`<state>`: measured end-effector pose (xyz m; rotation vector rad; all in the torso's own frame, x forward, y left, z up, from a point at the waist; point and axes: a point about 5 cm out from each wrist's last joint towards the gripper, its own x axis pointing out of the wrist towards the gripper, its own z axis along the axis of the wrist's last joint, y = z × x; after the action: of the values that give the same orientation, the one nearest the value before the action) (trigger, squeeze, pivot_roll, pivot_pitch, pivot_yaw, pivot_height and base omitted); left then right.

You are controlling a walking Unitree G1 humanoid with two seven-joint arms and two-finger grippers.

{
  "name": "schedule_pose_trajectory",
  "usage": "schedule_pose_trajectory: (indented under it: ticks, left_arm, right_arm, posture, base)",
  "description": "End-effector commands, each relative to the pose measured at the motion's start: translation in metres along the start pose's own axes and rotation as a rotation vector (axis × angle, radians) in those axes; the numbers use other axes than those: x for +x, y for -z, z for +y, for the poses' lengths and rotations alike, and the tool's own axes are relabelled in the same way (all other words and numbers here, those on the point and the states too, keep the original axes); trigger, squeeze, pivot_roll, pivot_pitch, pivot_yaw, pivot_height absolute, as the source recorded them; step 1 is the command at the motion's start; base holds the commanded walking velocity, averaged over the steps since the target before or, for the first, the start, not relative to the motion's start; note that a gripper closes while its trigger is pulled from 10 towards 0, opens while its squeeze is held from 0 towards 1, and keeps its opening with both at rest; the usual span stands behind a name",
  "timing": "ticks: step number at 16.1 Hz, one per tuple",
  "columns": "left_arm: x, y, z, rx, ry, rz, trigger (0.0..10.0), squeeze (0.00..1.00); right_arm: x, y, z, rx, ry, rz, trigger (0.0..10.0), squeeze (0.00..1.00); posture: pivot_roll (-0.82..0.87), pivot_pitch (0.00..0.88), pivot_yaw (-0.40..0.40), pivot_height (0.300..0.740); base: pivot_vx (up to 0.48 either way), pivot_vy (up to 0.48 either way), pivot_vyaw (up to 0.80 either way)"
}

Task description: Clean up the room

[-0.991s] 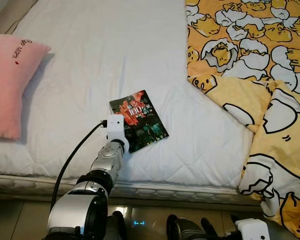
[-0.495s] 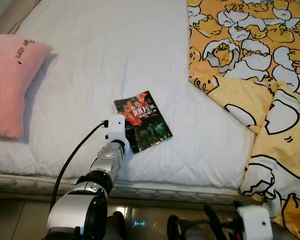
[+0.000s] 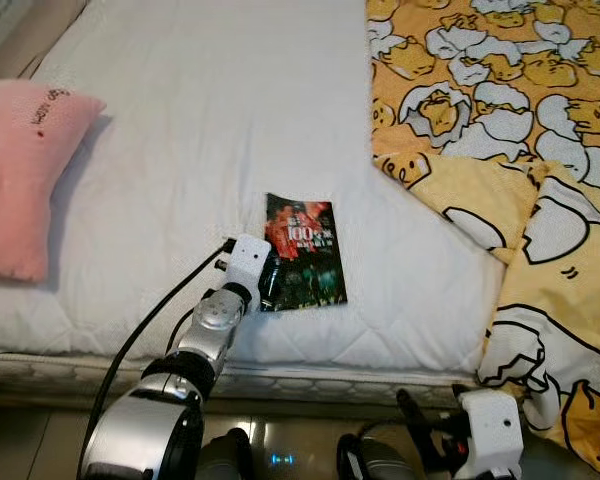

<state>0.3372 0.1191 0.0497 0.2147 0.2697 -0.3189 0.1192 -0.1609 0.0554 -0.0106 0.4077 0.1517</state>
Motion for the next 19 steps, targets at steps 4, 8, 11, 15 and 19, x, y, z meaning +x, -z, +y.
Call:
schedule_pose_trajectory:
  ticks: [4, 8, 11, 15, 19]
  left_arm:
    - [-0.003, -0.007, 0.023, -0.301, -0.086, -0.07, 0.0, 0.0]
    - [-0.003, -0.033, 0.027, -0.352, -0.039, -0.208, 0.0, 0.0]
    - [-0.008, -0.07, 0.028, -0.296, 0.043, -0.332, 0.0, 0.0]
    - [-0.013, -0.079, 0.041, -0.167, -0.049, -0.371, 10.0, 0.0]
    - [-0.013, -0.07, 0.026, -0.166, -0.054, -0.33, 10.0, 0.0]
  right_arm:
    - [0.007, 0.002, -0.007, -0.006, 0.013, -0.011, 10.0, 0.0]
    - [0.025, -0.005, -0.015, -0.015, 0.02, -0.056, 10.0, 0.0]
    - [0.059, -0.019, -0.018, -0.01, 0.019, -0.13, 10.0, 0.0]
    - [0.091, -0.041, -0.024, 0.002, 0.07, -0.235, 10.0, 0.0]
    - [0.105, -0.053, -0.033, -0.008, 0.094, -0.298, 10.0, 0.0]
  posture:
    - [-0.18, 0.099, 0.002, 0.74]
    - [-0.12, 0.03, 0.015, 0.74]
    - [-0.06, 0.0, 0.046, 0.74]
    - [-0.03, 0.0, 0.068, 0.74]
    - [-0.03, 0.0, 0.059, 0.74]
  base:
    - [0.0, 0.0, 0.0]
    - [0.0, 0.0, 0.0]
    - [0.0, 0.0, 0.0]
    - [0.0, 0.0, 0.0]
    - [0.0, 0.36, 0.0]
